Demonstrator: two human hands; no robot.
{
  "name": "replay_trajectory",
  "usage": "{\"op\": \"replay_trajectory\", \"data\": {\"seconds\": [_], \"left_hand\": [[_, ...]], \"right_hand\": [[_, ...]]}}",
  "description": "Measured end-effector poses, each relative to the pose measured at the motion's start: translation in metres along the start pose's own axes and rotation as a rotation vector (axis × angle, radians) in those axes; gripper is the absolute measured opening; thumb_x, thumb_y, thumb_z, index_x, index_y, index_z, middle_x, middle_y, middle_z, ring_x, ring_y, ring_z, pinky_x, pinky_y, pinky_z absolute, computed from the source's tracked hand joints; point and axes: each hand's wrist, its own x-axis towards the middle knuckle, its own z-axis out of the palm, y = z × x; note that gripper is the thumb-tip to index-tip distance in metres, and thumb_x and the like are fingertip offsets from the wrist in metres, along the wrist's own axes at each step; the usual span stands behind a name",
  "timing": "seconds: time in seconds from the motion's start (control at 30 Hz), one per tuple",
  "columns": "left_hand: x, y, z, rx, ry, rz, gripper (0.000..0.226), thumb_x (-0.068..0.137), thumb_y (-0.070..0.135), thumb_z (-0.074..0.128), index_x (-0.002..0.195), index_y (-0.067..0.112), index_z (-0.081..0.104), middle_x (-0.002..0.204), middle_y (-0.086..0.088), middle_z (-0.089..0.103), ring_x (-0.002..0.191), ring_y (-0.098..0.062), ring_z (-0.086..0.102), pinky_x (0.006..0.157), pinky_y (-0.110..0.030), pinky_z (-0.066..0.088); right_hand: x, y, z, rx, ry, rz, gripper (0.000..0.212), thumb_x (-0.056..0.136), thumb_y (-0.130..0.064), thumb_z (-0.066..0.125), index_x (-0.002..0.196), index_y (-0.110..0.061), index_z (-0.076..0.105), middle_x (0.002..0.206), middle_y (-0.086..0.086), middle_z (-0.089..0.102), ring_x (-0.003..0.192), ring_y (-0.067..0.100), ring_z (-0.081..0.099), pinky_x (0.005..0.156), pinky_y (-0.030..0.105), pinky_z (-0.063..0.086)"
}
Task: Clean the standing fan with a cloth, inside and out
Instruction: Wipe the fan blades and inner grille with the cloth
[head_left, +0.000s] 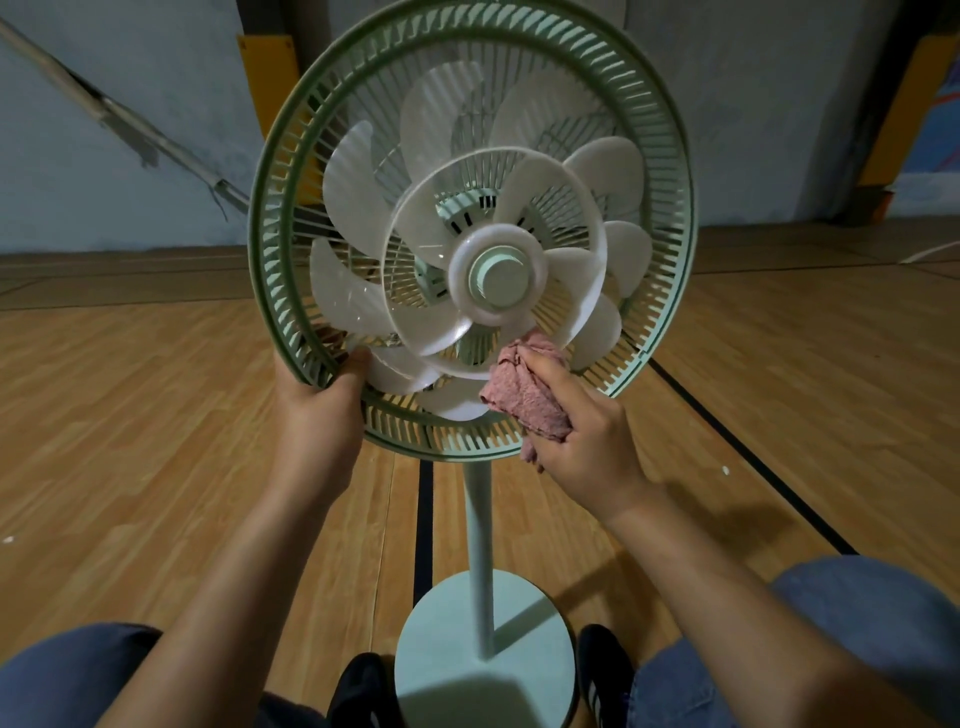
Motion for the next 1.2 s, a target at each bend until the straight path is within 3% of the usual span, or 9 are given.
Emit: {"op": "replay_trajectory", "data": {"seconds": [0.13, 0.3, 0.4, 0.53, 0.7, 0.77, 0.87, 1.0, 1.2], "left_hand": [[0.008, 0.002, 0.004, -0.02, 0.03, -0.052, 0.041, 0.104, 0.002, 0.065, 0.144, 0.012, 0.059, 0.114, 0.004, 0.075, 0.088, -0.002, 0.076, 0.07, -0.018, 0.06], [0.013, 0.006, 0.007, -0.026, 0.067, -0.119, 0.038, 0.104, 0.003, 0.065, 0.139, 0.016, 0.062, 0.114, 0.0, 0.076, 0.1, -0.019, 0.075, 0.083, -0.037, 0.064], [0.017, 0.009, 0.009, -0.041, 0.071, -0.157, 0.036, 0.103, 0.003, 0.067, 0.138, 0.014, 0.063, 0.117, -0.004, 0.076, 0.104, -0.026, 0.075, 0.087, -0.042, 0.063], [0.021, 0.012, 0.009, -0.035, 0.05, -0.178, 0.035, 0.103, 0.005, 0.067, 0.137, 0.015, 0.062, 0.116, -0.003, 0.076, 0.1, -0.02, 0.075, 0.074, -0.031, 0.057], [0.018, 0.015, 0.009, -0.037, 0.026, -0.163, 0.036, 0.104, 0.007, 0.066, 0.139, 0.014, 0.06, 0.114, -0.001, 0.076, 0.102, -0.02, 0.075, 0.076, -0.03, 0.056], [0.011, 0.014, 0.008, -0.039, 0.005, -0.131, 0.038, 0.105, 0.01, 0.065, 0.142, 0.017, 0.059, 0.119, -0.002, 0.076, 0.106, -0.022, 0.076, 0.083, -0.035, 0.059], [0.002, 0.012, 0.005, -0.042, 0.002, -0.1, 0.039, 0.107, 0.021, 0.065, 0.145, 0.022, 0.054, 0.123, -0.002, 0.075, 0.11, -0.025, 0.075, 0.093, -0.044, 0.061], [-0.008, 0.011, 0.003, -0.008, -0.025, -0.025, 0.046, 0.105, 0.033, 0.069, 0.145, 0.024, 0.049, 0.125, 0.001, 0.072, 0.11, -0.019, 0.075, 0.095, -0.043, 0.062], [-0.012, 0.006, 0.002, -0.042, -0.136, -0.021, 0.07, 0.098, 0.012, 0.077, 0.156, 0.017, 0.038, 0.137, -0.007, 0.071, 0.121, -0.024, 0.074, 0.1, -0.043, 0.06]], "right_hand": [[0.009, -0.004, -0.003, 0.041, -0.031, 0.107, 0.079, 0.074, 0.003, 0.066, 0.149, -0.02, 0.061, 0.117, 0.001, 0.073, 0.07, 0.008, 0.074, 0.063, 0.027, 0.063], [0.021, -0.008, -0.006, 0.17, -0.098, 0.189, 0.079, 0.077, 0.004, 0.06, 0.147, -0.032, 0.059, 0.118, -0.011, 0.065, 0.061, 0.011, 0.073, 0.055, 0.018, 0.057], [0.026, -0.012, -0.007, 0.143, -0.096, 0.224, 0.078, 0.077, 0.002, 0.06, 0.147, -0.033, 0.059, 0.11, -0.013, 0.068, 0.064, 0.006, 0.073, 0.056, 0.018, 0.057], [0.035, -0.014, -0.013, 0.137, -0.119, 0.269, 0.072, 0.081, -0.003, 0.06, 0.147, -0.032, 0.06, 0.087, -0.028, 0.063, 0.058, 0.009, 0.072, 0.056, 0.02, 0.057], [0.038, -0.014, -0.015, 0.145, -0.138, 0.317, 0.073, 0.083, -0.002, 0.059, 0.145, -0.04, 0.058, 0.076, -0.017, 0.068, 0.054, 0.014, 0.072, 0.05, 0.029, 0.06], [0.037, -0.012, -0.015, 0.175, -0.152, 0.335, 0.076, 0.083, 0.002, 0.058, 0.145, -0.043, 0.058, 0.071, -0.013, 0.069, 0.054, 0.018, 0.073, 0.048, 0.029, 0.059], [0.034, -0.012, -0.016, 0.212, -0.164, 0.332, 0.08, 0.082, 0.004, 0.056, 0.145, -0.045, 0.058, 0.079, -0.02, 0.072, 0.056, 0.022, 0.073, 0.046, 0.027, 0.056], [0.03, -0.012, -0.016, 0.259, -0.159, 0.35, 0.083, 0.08, 0.006, 0.055, 0.145, -0.045, 0.058, 0.074, -0.012, 0.072, 0.056, 0.024, 0.072, 0.044, 0.028, 0.055], [0.028, -0.015, -0.016, 0.243, -0.165, 0.344, 0.082, 0.083, 0.004, 0.057, 0.147, -0.048, 0.056, 0.08, -0.015, 0.072, 0.057, 0.023, 0.073, 0.047, 0.035, 0.059]]}}
